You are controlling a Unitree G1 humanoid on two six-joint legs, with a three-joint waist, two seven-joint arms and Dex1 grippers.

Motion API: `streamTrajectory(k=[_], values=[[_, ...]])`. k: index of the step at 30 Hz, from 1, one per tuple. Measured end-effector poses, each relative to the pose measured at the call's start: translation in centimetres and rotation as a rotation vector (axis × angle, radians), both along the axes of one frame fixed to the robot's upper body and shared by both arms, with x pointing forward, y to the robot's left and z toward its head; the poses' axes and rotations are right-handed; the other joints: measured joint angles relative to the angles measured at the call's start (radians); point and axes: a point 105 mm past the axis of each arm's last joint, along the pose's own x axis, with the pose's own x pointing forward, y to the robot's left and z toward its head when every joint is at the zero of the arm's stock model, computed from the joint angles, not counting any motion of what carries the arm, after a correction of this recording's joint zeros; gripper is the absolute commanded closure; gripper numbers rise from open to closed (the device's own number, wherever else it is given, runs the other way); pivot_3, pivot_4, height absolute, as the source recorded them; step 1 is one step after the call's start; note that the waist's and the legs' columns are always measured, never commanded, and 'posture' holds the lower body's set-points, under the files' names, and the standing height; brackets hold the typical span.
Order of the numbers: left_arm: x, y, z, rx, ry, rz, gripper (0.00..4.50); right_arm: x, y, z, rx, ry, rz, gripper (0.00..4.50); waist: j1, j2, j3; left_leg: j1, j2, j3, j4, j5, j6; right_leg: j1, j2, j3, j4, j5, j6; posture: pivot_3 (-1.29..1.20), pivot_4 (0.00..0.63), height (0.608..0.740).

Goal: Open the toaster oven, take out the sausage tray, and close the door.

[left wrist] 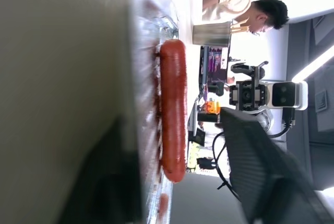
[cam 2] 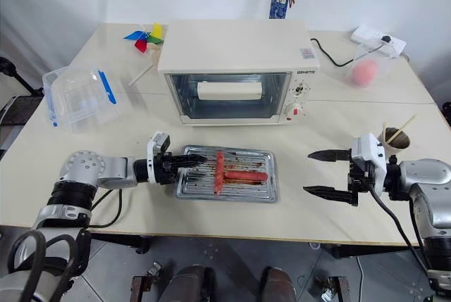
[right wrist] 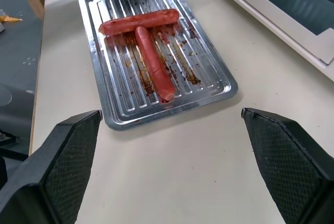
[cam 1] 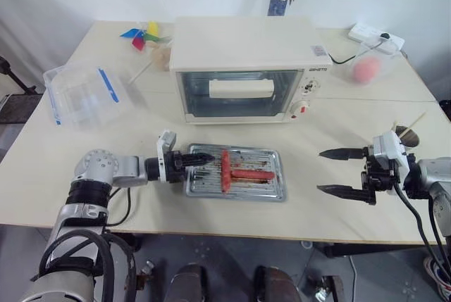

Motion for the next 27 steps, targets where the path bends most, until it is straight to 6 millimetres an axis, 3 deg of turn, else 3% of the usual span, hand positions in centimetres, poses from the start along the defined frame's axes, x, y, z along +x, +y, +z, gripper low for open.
streamTrajectory(k=[3,9,13,16,17,20,23,27], values=[[0.0,0.7,0.6,0.004,-0.022,0.001,0.11,0.0,0.0,0.0,0.000,-0.001,-0.001,0.00,-0.006,0.000,0.000,0.000,0.001,0.000,0.000,0.000,0.000,0.000,0.000,0.000,0.001,0.000,0.000,0.00,0.150,0.740],[0.3,5.6,1.8,0.164,-0.090,0.108,0.05,0.1,-0.2,0.4,-0.016,-0.006,-0.001,0.00,-0.029,0.000,0.000,0.001,0.001,0.000,-0.003,0.000,-0.001,-0.002,0.001,0.000,0.003,0.000,0.000,0.00,0.150,0.740],[0.4,7.5,2.3,0.265,-0.193,0.131,0.05,0.4,-0.2,0.9,-0.020,-0.019,0.006,0.00,-0.029,0.000,0.000,0.001,0.001,0.000,-0.003,0.000,-0.001,-0.002,0.001,0.000,0.002,0.000,0.000,0.00,0.150,0.740],[0.5,8.7,2.8,0.351,-0.438,0.136,0.05,0.7,-0.3,1.0,-0.026,-0.016,0.009,0.00,-0.030,0.000,0.000,0.000,0.002,0.000,-0.003,0.000,-0.002,-0.003,0.001,0.000,0.001,0.000,0.000,0.00,0.150,0.740],[0.3,9.0,3.9,0.386,-0.734,0.122,0.05,0.8,-0.3,1.0,-0.036,-0.022,0.022,0.00,-0.030,0.000,0.000,-0.001,0.002,0.001,-0.003,0.000,-0.002,-0.003,0.001,0.000,0.000,0.000,0.000,0.00,0.150,0.740],[-0.5,9.5,4.4,0.509,-1.081,0.056,0.05,1.0,-0.2,0.9,-0.054,-0.019,0.037,0.00,-0.030,0.000,0.000,-0.001,0.002,0.002,-0.003,0.000,-0.002,-0.003,0.001,0.000,-0.002,0.000,0.000,0.00,0.150,0.740],[-0.8,10.2,3.5,0.610,-1.197,0.000,0.05,1.0,-0.1,0.6,-0.078,-0.018,0.053,0.00,-0.026,0.000,0.000,-0.001,0.002,0.003,-0.003,-0.001,-0.001,-0.003,0.001,0.000,-0.002,0.000,0.000,0.00,0.150,0.740],[-2.5,11.5,0.0,0.648,-1.217,-0.145,0.05,0.9,-0.3,-0.2,-0.105,-0.005,0.052,0.00,-0.029,0.000,0.000,-0.001,0.003,0.003,-0.003,-0.001,-0.001,-0.004,0.001,-0.001,-0.001,0.000,0.000,0.00,0.150,0.740]])
